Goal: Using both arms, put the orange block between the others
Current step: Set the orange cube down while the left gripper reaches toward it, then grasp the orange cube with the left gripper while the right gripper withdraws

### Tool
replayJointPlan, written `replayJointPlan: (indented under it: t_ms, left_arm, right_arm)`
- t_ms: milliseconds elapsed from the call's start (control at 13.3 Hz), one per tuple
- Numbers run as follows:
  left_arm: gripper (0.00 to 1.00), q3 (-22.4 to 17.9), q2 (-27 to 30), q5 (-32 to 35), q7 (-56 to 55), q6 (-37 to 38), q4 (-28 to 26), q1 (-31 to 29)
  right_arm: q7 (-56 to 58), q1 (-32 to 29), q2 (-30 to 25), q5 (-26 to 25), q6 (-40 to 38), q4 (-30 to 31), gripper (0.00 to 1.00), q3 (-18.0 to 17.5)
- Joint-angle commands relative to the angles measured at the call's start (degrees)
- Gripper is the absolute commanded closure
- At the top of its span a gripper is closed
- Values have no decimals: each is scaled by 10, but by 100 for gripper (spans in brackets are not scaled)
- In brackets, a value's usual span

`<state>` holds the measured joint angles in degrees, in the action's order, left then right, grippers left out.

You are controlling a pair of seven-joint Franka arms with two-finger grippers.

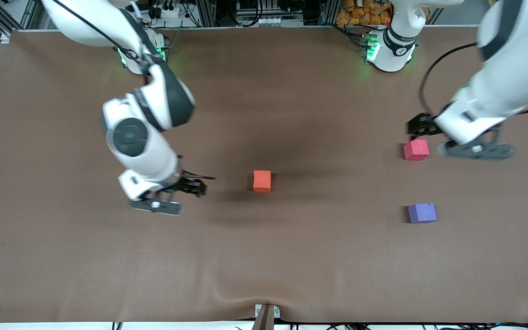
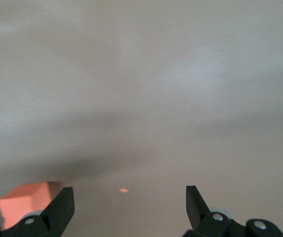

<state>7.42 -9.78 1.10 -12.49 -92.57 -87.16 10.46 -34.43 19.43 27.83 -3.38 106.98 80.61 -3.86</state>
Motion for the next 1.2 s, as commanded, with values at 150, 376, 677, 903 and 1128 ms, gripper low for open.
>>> replayJointPlan:
  t_ms: [150, 376, 677, 903, 1128]
  left_arm:
    - [0, -4, -89, -1, -135, -49, 43, 123]
    - [0, -4, -150, -1, -205, -51, 90, 189]
    - [0, -3, -215, -7, -265, -137, 99, 241]
    - [0, -7, -287, -7, -272, -195, 129, 267]
    - [0, -8, -333, -7, -301, -261, 139, 282]
  right_arm:
    - [109, -97, -86, 4, -75, 70, 0, -11]
    - [186, -141, -121, 4, -73, 110, 0, -10]
    - [309, -199, -146, 4, -79, 124, 0, -10]
    - [336, -200, -167, 2, -92, 126, 0, -9]
    - [408, -221, -188, 0, -99, 121, 0, -9]
